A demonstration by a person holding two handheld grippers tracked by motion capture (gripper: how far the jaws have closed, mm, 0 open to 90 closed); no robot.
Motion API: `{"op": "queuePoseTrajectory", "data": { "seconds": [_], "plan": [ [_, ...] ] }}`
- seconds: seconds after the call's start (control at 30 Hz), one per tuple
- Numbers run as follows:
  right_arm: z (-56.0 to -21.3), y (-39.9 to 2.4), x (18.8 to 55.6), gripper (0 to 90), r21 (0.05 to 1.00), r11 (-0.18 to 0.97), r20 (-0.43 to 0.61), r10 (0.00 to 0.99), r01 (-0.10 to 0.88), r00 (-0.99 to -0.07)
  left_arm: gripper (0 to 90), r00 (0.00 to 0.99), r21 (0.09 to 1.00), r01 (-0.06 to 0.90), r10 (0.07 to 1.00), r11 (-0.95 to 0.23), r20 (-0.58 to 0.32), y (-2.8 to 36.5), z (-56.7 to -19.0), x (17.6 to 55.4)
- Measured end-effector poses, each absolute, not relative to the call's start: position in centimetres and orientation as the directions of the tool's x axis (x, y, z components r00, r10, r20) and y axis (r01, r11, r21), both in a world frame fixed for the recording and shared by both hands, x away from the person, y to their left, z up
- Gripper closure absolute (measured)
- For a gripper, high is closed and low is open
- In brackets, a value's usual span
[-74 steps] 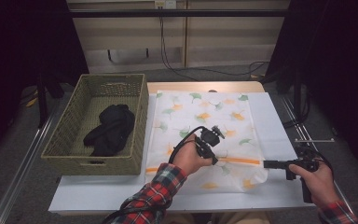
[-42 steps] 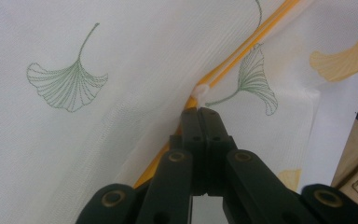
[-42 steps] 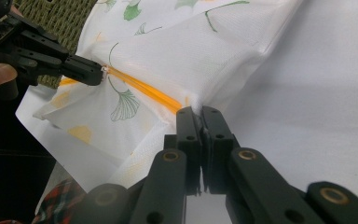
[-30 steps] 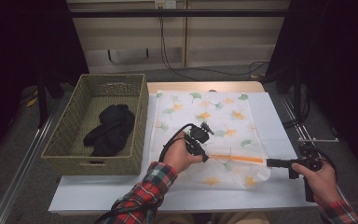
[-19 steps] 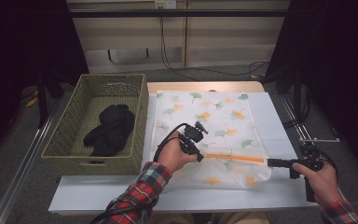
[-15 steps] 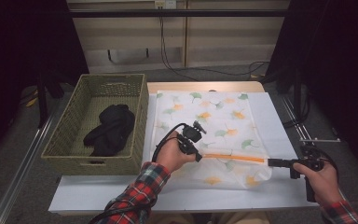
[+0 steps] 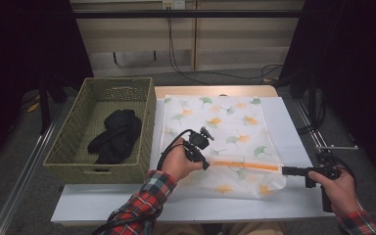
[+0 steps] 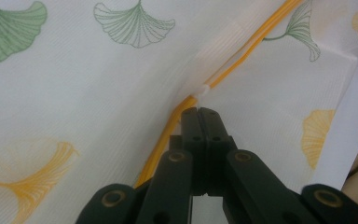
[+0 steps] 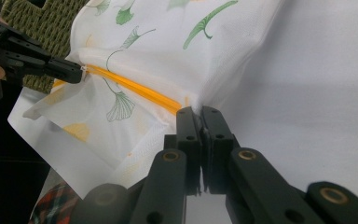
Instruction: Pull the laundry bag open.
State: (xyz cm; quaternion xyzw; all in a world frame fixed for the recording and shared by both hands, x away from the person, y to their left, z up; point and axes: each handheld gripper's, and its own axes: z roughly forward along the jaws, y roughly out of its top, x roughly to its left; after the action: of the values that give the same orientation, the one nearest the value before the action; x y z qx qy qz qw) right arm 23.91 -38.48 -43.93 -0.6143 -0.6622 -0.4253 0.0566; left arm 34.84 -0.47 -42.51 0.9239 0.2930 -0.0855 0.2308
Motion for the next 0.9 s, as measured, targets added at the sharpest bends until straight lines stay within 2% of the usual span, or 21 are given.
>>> {"op": "queuePoseTrajectory", "data": {
  "seconds": [0.9],
  "plan": [
    [-43.9, -38.6, 23.9, 87.3, 0.497, -0.113, 0.583, 0.778, 0.860, -0.235, 90.0, 0.792, 0.354, 0.611, 0.535, -0.708, -0.294, 1.3, -42.3, 35.2]
  ]
}}
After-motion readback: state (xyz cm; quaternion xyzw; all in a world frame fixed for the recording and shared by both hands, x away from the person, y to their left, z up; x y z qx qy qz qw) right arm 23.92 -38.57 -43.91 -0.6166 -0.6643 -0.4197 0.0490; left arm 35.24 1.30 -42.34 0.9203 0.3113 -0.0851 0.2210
